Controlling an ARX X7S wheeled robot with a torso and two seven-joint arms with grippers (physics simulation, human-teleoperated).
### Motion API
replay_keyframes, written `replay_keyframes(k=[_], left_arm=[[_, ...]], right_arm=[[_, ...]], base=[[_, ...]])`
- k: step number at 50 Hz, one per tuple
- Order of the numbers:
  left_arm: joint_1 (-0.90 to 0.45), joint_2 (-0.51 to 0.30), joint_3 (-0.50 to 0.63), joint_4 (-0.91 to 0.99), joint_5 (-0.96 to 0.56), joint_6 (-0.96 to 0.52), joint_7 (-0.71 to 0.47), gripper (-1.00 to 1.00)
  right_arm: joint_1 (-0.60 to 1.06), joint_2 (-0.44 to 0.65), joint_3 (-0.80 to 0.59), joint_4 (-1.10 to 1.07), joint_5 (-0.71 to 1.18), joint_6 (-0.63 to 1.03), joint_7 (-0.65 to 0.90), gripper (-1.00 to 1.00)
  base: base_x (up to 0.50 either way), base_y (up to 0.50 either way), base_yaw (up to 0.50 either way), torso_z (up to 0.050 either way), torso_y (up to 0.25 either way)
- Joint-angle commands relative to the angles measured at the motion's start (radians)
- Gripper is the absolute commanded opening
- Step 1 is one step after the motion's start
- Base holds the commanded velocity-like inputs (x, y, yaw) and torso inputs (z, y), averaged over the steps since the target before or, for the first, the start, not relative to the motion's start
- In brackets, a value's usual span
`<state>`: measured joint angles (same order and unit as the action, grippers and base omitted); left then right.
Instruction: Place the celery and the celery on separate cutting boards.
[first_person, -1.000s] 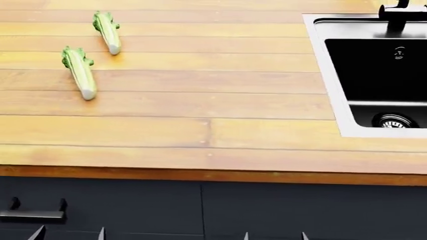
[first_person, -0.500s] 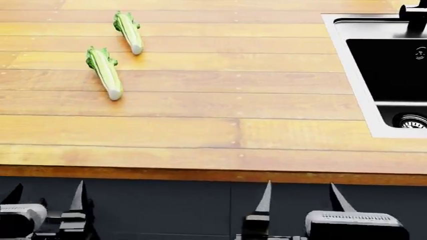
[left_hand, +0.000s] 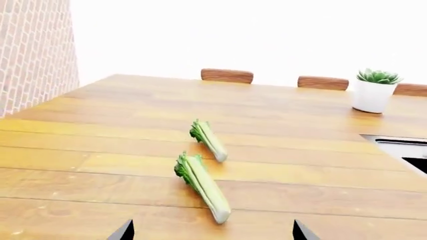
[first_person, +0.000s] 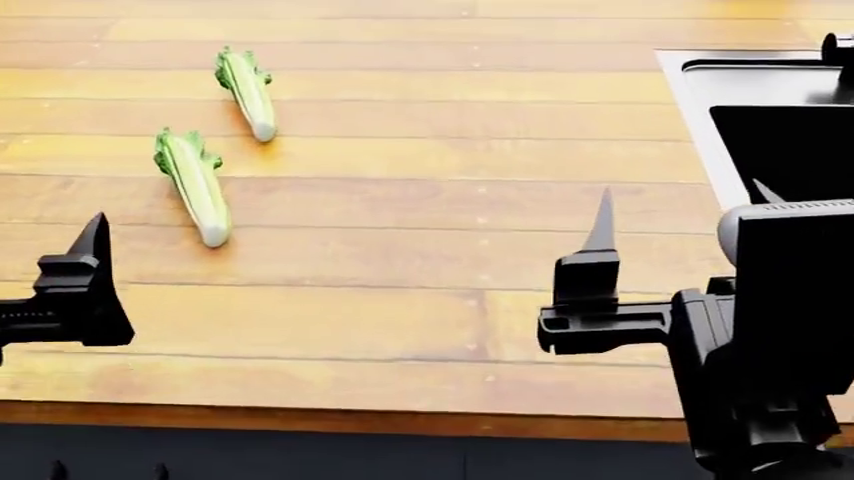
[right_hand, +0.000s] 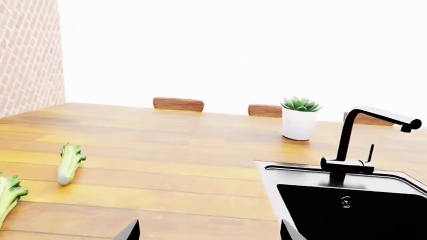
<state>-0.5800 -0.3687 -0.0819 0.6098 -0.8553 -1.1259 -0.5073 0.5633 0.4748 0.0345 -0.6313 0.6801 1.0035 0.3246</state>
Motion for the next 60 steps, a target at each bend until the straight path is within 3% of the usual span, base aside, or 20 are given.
replay_keyframes(k=[1,24,28,34,43,53,60], left_arm=[[-0.088,0.006,-0.01,-0.016,-0.063,-0.102,-0.044,1.0],[-0.08,0.028,0.043,-0.07,-0.059,-0.103,-0.052,1.0],[-0.091,0.083,0.046,-0.096,-0.088,-0.124,-0.076,1.0],[-0.05,0.135,0.139,-0.155,-0.055,-0.103,-0.066,1.0],[-0.102,0.21,0.19,-0.336,0.009,-0.037,-0.06,1.0],[-0.149,0.224,0.285,-0.612,0.16,0.123,-0.003,1.0],[-0.145,0.238,0.324,-0.672,0.188,0.169,0.016,1.0]], right_arm=[[0.04,0.026,0.002,0.003,0.027,0.053,-0.005,1.0],[0.008,0.042,0.0,0.014,0.022,0.041,-0.005,1.0],[0.0,0.042,-0.001,0.011,0.021,0.037,-0.003,1.0],[-0.007,0.04,0.006,0.009,0.026,0.03,-0.002,1.0],[-0.014,0.038,-0.027,0.036,0.001,0.007,-0.01,1.0],[-0.02,0.028,-0.059,0.06,-0.013,-0.011,-0.017,1.0],[-0.032,0.027,-0.056,0.05,-0.008,-0.015,-0.014,1.0]], base=[[0.5,0.04,0.0,0.0,0.0],[0.49,0.19,0.0,0.0,0.001],[0.0,0.0,0.0,0.0,0.0],[0.0,0.0,0.0,0.0,0.0],[0.0,0.0,0.0,0.0,0.0],[0.0,0.0,0.0,0.0,0.0],[0.0,0.0,0.0,0.0,0.0]])
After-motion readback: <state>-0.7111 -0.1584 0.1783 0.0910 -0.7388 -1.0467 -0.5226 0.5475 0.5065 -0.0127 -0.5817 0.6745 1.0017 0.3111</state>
